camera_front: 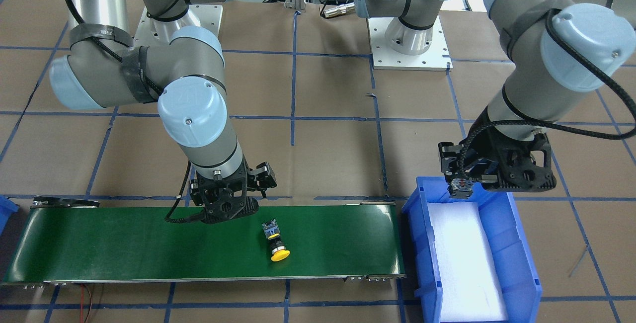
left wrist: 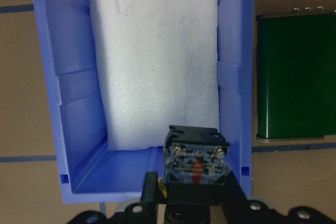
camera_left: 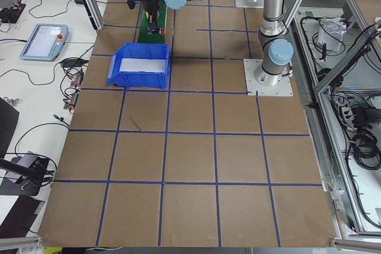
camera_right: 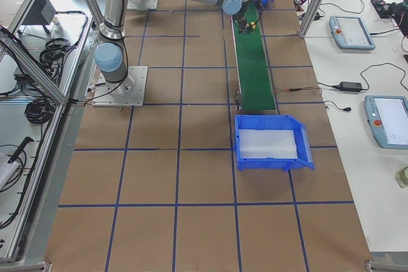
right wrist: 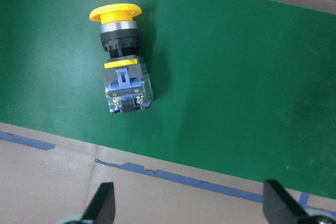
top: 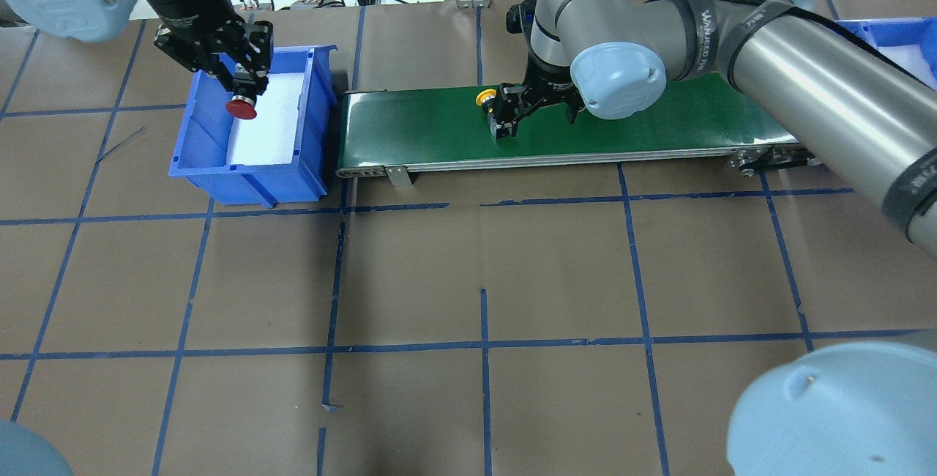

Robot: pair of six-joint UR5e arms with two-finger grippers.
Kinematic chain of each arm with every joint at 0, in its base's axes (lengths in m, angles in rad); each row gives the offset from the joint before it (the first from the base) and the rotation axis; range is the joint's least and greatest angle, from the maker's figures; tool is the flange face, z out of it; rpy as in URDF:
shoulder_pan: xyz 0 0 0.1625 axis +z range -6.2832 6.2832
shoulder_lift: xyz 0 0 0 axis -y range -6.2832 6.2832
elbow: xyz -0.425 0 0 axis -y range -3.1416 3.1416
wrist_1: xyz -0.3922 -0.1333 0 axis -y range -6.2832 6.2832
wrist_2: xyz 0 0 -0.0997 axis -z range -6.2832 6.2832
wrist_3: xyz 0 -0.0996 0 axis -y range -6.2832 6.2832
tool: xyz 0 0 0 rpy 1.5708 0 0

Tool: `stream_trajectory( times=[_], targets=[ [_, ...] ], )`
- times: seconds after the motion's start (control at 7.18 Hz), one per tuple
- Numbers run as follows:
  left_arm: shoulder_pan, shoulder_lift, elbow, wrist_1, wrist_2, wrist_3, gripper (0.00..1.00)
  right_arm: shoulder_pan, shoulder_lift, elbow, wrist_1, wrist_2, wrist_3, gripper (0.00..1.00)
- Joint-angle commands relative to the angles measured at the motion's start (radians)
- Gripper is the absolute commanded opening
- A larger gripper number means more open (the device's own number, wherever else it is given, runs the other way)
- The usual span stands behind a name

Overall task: Transport two buttons from left to right
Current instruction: 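Lift the red button with the left gripper while the right gripper reaches the yellow button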

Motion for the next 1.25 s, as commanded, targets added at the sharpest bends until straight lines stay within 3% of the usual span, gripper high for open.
stream_trajectory(
  times=[0.0,0.84,0.97,1.11],
  targets=[
    [-0.068,-0.029,0.029,0.009,-0.003,-0.087,0.22,0.019,0.053,-0.060,-0.009,-0.007,0.005,1.00],
    [-0.149,-0.260,0.031,0.256,-0.003,-0.099,0.22,0.027,0.107,-0.074,-0.043,-0.016,-0.007,0.98],
    [-0.154,-0.276,0.028,0.273,-0.002,-0.107,0.25,0.026,0.113,-0.071,-0.043,-0.016,-0.009,0.93],
    [-0.160,-0.287,0.025,0.275,0.000,-0.109,0.26,0.021,0.114,-0.071,-0.041,-0.016,-0.014,0.72]
  ],
)
